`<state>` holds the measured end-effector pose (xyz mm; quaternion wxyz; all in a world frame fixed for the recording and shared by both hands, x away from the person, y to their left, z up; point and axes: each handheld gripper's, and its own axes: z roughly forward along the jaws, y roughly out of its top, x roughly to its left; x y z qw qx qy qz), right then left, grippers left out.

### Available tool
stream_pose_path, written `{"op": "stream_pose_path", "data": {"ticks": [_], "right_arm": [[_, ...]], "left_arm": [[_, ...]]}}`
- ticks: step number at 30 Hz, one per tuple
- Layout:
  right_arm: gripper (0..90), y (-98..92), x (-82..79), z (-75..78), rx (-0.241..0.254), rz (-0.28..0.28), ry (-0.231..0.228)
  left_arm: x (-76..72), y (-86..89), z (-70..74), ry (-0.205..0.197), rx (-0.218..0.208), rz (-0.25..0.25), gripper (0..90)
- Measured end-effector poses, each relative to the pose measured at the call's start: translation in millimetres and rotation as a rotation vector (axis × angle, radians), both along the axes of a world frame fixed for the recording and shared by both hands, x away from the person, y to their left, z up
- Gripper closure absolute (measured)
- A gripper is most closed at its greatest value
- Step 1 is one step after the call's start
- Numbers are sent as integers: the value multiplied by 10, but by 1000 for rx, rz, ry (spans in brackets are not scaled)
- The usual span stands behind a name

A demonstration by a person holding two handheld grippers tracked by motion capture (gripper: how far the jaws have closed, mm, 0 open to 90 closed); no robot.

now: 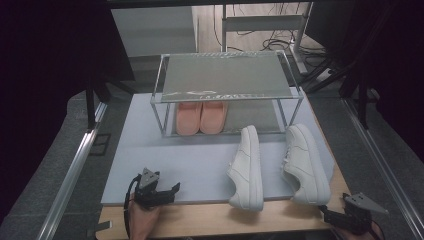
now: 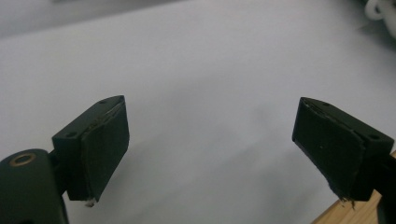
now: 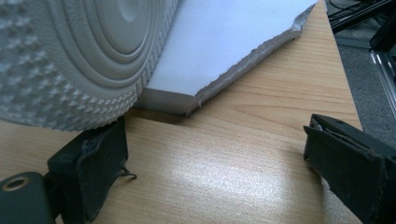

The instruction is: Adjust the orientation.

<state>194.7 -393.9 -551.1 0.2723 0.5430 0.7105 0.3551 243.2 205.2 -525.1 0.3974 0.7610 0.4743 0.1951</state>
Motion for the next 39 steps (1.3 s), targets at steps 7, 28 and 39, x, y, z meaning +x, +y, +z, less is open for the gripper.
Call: {"op": "stream_pose_path", "data": {"ticks": [7,28,39], "right_arm": [[59,3,7,12,-3,2,11],[9,-32,-53,205,-2,32,89],[489,-122,-70,377,55,-22,105]], "left_arm": [[-84,77,-116,-4,52,22,107],[-77,85,-143,-23,53,34,106],[-75,82,-143,-23,52,37,106]]}}
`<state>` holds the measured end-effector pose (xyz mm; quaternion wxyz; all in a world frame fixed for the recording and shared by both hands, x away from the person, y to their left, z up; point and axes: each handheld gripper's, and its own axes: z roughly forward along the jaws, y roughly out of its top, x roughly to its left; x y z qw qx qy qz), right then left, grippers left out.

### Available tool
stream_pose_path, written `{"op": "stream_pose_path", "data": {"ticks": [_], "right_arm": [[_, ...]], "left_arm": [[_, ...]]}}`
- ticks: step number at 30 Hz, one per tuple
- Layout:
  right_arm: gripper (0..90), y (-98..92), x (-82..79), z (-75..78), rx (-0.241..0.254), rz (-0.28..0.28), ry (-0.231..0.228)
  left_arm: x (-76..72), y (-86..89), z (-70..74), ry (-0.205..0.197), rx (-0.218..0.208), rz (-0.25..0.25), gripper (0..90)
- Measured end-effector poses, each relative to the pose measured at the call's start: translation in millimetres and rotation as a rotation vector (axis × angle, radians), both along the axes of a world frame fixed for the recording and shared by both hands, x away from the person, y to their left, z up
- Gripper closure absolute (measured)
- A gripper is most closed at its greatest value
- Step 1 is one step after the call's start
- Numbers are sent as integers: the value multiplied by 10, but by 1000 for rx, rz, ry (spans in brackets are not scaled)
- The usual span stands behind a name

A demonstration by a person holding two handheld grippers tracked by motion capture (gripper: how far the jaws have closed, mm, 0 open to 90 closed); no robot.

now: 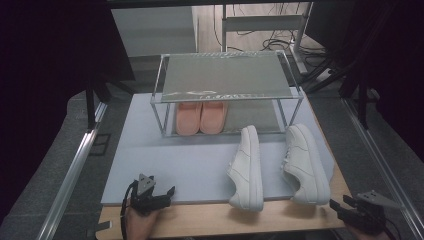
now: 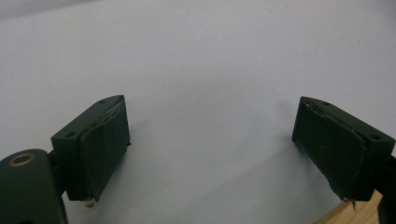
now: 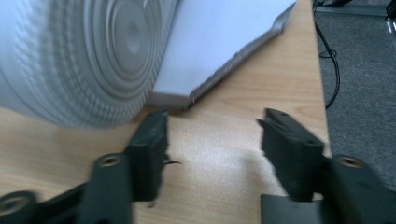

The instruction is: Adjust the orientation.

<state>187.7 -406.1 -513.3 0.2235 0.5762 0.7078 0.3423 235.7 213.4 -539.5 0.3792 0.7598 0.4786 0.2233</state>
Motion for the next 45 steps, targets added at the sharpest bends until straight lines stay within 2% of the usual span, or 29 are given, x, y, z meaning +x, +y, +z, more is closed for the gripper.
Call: {"op": "stream_pose_path", "data": {"ticks": [3,6,9,12,19,26,34,40,45], "right_arm": [[627,1,2,71,-3,4,-18],[748,9,20,131,-9,12,-17],[835,3,44,184,-2,12,-19],[882,7,62,244,-4,20,-22],[890,51,128,420,-9,51,-21],[890,96,193,569,-9,68,-36],[889,186,277,754,-6,113,-57],[890,316,358,836,8,156,-67],[891,434,439,831,24,190,-57]], "left_arm": [[0,0,0,0,-1,0,106],[1,0,0,0,-1,0,106],[1,0,0,0,-1,0,106],[1,0,0,0,-1,0,106],[1,-1,0,0,0,1,107],[0,-3,0,0,0,3,107],[0,-5,0,0,0,4,107],[0,-5,0,0,0,5,107],[0,-6,0,0,0,6,107]]}}
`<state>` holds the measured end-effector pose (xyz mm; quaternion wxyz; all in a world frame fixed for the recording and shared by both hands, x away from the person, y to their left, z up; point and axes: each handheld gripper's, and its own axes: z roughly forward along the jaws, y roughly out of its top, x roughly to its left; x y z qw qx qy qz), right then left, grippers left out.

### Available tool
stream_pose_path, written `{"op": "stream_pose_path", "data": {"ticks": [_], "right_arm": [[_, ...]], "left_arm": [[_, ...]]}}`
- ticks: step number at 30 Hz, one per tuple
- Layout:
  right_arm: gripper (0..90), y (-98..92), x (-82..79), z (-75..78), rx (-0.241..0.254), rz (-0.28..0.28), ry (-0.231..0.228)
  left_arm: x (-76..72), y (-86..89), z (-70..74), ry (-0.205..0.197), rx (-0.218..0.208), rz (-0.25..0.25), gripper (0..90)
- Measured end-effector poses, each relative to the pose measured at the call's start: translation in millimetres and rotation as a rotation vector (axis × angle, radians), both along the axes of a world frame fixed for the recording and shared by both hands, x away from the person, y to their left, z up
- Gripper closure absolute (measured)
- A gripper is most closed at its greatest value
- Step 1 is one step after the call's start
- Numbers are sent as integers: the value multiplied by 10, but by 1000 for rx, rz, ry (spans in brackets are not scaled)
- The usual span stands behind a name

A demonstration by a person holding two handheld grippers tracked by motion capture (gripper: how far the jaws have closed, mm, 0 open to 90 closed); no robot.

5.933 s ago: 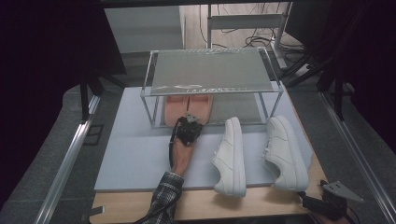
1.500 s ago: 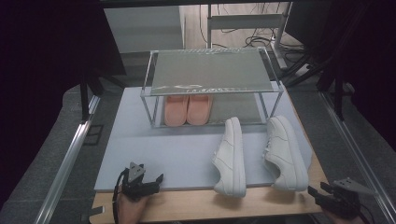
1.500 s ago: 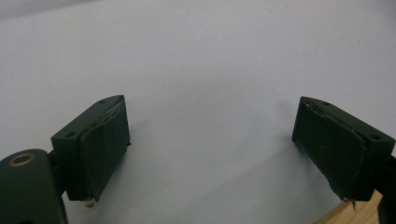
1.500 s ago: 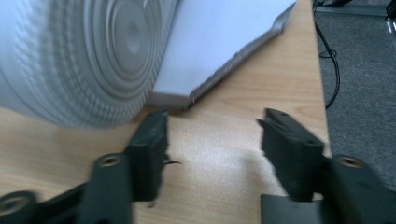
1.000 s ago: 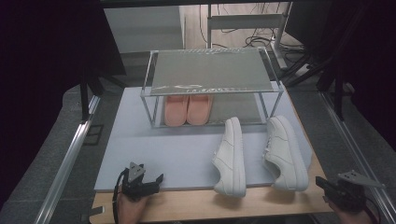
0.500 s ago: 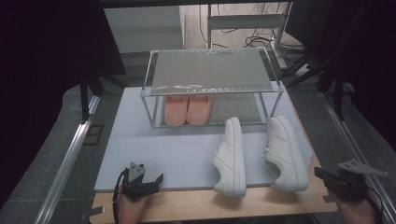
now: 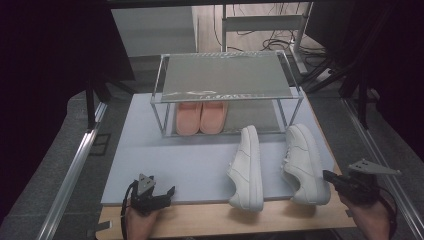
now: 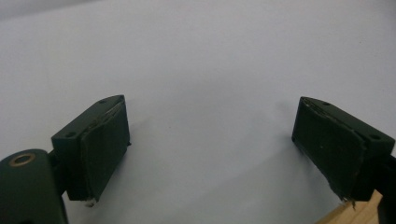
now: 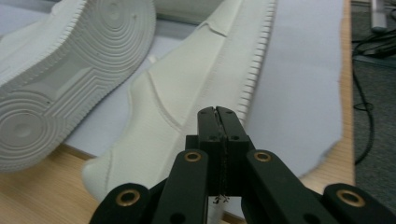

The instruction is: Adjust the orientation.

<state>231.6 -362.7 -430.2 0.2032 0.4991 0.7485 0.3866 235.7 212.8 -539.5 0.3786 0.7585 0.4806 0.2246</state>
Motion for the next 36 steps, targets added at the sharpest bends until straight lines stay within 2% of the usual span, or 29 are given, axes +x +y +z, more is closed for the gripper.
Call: {"op": "stream_pose_path", "data": {"ticks": [24,36], "right_arm": [[890,698,223,-102,12,181,24],[891,1029,313,-100,18,258,32]], "left_arm": [[-1,-1,1,1,2,1,107],[-1,-1,1,1,2,1,107]]}}
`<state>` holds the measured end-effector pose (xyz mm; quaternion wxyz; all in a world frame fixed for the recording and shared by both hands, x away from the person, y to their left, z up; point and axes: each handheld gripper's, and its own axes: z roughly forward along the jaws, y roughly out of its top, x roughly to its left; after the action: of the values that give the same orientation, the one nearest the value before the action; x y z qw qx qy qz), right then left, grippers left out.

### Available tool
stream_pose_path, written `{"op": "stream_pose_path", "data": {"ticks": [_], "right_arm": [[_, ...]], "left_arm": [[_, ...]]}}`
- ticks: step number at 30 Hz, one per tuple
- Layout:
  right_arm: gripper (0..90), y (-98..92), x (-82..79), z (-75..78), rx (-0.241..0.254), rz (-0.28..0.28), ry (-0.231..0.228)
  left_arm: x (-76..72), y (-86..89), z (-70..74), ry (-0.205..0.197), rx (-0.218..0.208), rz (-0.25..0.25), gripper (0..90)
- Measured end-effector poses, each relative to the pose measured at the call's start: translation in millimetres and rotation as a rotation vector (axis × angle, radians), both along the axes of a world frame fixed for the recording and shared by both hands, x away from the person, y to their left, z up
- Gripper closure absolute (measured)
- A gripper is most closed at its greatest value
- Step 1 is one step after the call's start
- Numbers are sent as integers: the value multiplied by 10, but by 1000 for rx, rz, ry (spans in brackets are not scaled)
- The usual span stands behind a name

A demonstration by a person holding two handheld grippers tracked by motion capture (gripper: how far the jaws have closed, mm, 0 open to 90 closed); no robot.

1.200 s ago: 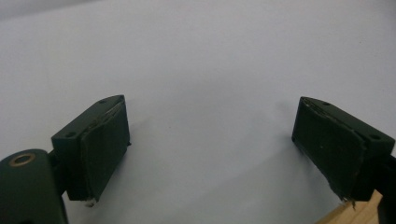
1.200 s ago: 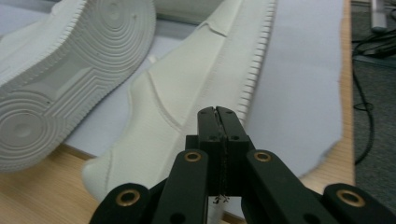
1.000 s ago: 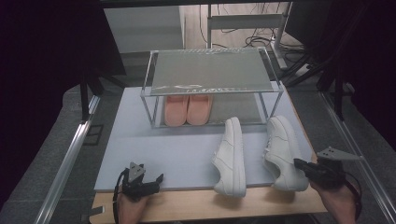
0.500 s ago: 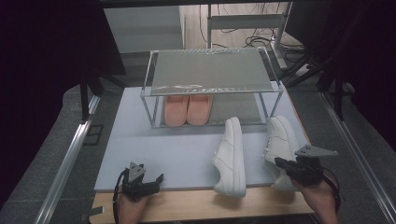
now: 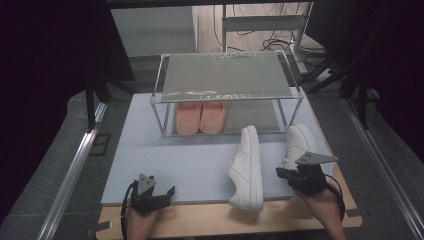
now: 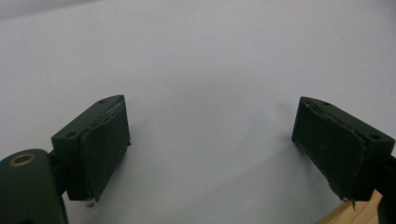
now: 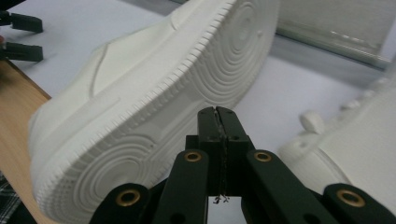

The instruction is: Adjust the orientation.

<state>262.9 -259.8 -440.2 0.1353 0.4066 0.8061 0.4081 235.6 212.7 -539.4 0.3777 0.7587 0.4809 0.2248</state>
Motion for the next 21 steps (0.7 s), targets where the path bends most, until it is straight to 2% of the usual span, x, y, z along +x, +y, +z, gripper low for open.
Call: {"op": "stream_pose_path", "data": {"ticks": [14,21], "right_arm": [[890,384,99,36,5,77,-6],[890,538,153,56,-10,107,-8]], "left_arm": [[0,0,0,0,0,0,107],[0,-1,-1,-1,-2,1,107]]}}
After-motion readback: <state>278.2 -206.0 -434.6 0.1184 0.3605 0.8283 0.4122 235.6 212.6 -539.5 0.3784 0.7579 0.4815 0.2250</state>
